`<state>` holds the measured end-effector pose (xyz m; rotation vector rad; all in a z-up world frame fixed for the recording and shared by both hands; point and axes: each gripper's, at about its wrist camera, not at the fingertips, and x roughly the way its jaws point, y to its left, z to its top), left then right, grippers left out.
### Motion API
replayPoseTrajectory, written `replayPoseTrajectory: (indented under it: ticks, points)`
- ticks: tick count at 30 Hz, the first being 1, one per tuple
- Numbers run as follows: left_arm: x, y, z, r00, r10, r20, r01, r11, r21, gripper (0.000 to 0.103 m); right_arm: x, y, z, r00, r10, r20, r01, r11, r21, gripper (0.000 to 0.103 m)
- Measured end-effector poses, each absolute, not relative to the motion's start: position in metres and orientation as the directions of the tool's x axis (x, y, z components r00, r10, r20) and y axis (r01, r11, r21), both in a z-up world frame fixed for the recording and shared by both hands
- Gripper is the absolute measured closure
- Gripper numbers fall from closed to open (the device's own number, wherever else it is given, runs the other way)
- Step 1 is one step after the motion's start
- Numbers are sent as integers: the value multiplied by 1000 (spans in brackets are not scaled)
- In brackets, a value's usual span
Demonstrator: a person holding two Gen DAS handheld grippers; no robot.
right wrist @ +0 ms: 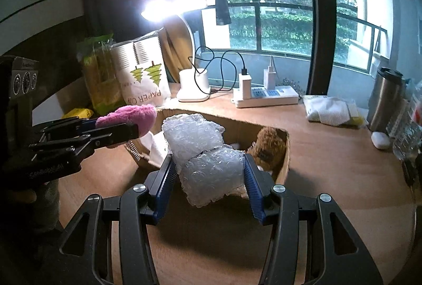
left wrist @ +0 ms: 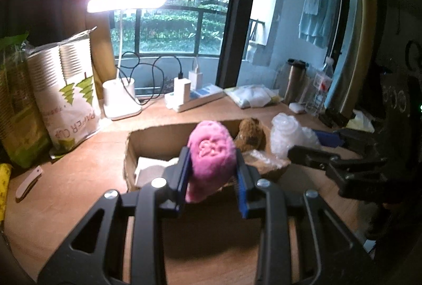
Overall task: Organize soft objects
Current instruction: 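Carry the pink plush over the box with the left tool while the right tool carries the bubble wrap, then release the pink plush into the box with the left tool while the right tool releases the bubble wrap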
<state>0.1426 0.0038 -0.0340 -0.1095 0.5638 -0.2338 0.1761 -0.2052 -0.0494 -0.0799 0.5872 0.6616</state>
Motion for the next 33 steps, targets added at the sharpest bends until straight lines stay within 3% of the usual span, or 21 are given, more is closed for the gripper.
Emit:
replayPoseTrajectory:
  ticks: [33]
  points:
    - [237,2,-103,703,-281,-654,152,957,-248,67,269,-173,-101,539,574,-616,-597,776,202,49]
